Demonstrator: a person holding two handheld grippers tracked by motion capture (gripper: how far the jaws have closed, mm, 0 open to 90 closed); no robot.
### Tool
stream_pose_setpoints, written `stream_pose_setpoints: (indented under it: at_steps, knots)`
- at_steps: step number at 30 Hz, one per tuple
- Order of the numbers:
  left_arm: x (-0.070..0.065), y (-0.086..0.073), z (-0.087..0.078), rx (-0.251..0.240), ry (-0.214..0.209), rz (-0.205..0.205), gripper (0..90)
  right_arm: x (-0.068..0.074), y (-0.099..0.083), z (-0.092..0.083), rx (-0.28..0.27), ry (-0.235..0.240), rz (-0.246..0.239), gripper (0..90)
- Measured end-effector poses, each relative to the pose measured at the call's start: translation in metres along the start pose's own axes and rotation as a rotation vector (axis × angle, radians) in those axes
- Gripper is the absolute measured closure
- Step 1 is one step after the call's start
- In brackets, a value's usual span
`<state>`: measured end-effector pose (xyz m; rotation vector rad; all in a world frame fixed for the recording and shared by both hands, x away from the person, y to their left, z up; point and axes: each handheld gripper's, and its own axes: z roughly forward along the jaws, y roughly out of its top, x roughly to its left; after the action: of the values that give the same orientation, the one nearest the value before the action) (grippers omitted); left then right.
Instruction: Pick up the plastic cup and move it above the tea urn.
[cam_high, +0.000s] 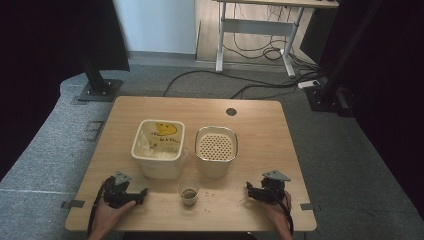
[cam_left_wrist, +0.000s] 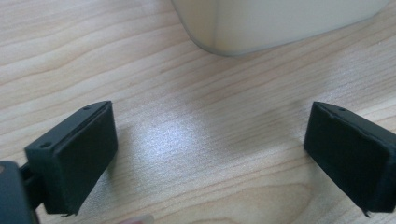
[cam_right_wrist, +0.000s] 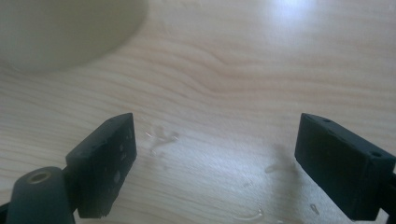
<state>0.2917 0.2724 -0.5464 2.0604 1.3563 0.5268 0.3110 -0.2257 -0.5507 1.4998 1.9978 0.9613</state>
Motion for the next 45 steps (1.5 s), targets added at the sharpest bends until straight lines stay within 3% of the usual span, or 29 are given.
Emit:
stream_pose_setpoints:
  at_steps: [3,4,6,7,11,12,14,15,17,20,22,25,26,30,35,40,45]
  knots:
    - [-0.001,-0.001,-0.003,-0.028,0.012,0.003,4.0,0.005,0.002,-0.008,-0.068,0.038,0.006,14.4]
    - [-0.001,-0.001,-0.003,-0.028,0.012,0.003,3.8,0.005,0.002,-0.008,-0.068,0.038,0.006,14.4]
    - [-0.002,0.000,-0.007,-0.046,0.047,-0.006,4.5,0.012,0.004,-0.014,-0.104,0.078,-0.016,14.5]
    - [-0.002,0.001,-0.010,-0.062,0.055,-0.022,7.4,0.023,0.005,-0.019,-0.138,0.113,-0.049,14.5]
    - [-0.002,0.001,-0.016,-0.070,0.030,-0.040,8.8,0.044,0.007,-0.026,-0.187,0.208,-0.097,16.0]
    - [-0.001,0.000,-0.018,-0.068,0.020,-0.046,8.8,0.052,0.008,-0.028,-0.197,0.250,-0.100,16.8]
    - [-0.001,0.000,-0.019,-0.060,-0.001,-0.051,8.9,0.066,0.010,-0.029,-0.205,0.317,-0.113,17.4]
    - [-0.001,0.000,-0.019,-0.060,-0.001,-0.051,8.9,0.066,0.010,-0.029,-0.205,0.317,-0.113,17.4]
    - [-0.001,0.001,-0.018,-0.051,-0.011,-0.056,9.5,0.091,0.009,-0.028,-0.216,0.425,-0.157,17.2]
    - [-0.001,0.001,-0.017,-0.042,-0.021,-0.054,10.2,0.107,0.008,-0.028,-0.209,0.491,-0.183,16.4]
    - [-0.002,0.000,-0.016,-0.034,-0.032,-0.049,10.6,0.133,0.010,-0.021,-0.185,0.552,-0.231,16.0]
    - [-0.005,-0.001,-0.016,-0.028,-0.043,-0.035,10.6,0.145,0.012,-0.013,-0.168,0.560,-0.248,15.8]
    - [-0.005,-0.001,-0.017,-0.030,-0.045,-0.033,10.6,0.157,0.013,-0.006,-0.162,0.572,-0.255,15.6]
    - [-0.004,-0.001,-0.017,-0.029,-0.048,-0.031,10.6,0.178,0.016,0.009,-0.166,0.577,-0.290,16.9]
    - [-0.003,-0.002,-0.017,-0.025,-0.046,-0.035,10.6,0.195,0.022,0.021,-0.178,0.577,-0.313,29.3]
    - [-0.003,-0.004,-0.016,-0.020,-0.046,-0.048,10.7,0.189,0.023,0.019,-0.197,0.550,-0.306,33.8]
    - [-0.005,-0.004,-0.016,-0.017,-0.050,-0.046,10.7,0.169,0.031,-0.001,-0.261,0.530,-0.264,34.4]
